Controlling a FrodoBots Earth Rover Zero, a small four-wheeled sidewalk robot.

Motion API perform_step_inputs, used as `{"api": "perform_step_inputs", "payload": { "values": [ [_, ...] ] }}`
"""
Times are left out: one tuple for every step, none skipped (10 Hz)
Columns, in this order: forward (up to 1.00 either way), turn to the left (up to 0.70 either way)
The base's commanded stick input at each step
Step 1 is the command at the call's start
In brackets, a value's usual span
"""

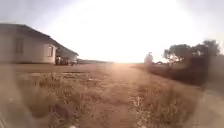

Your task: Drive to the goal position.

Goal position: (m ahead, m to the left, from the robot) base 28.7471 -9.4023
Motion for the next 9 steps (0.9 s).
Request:
{"api": "perform_step_inputs", "payload": {
  "values": [
    [0.70, 0.00],
    [0.70, 0.00],
    [0.70, 0.00],
    [0.70, -0.35],
    [0.70, -0.24],
    [0.70, 0.00],
    [0.70, 0.00],
    [0.70, 0.00],
    [0.70, 0.00]
  ]
}}
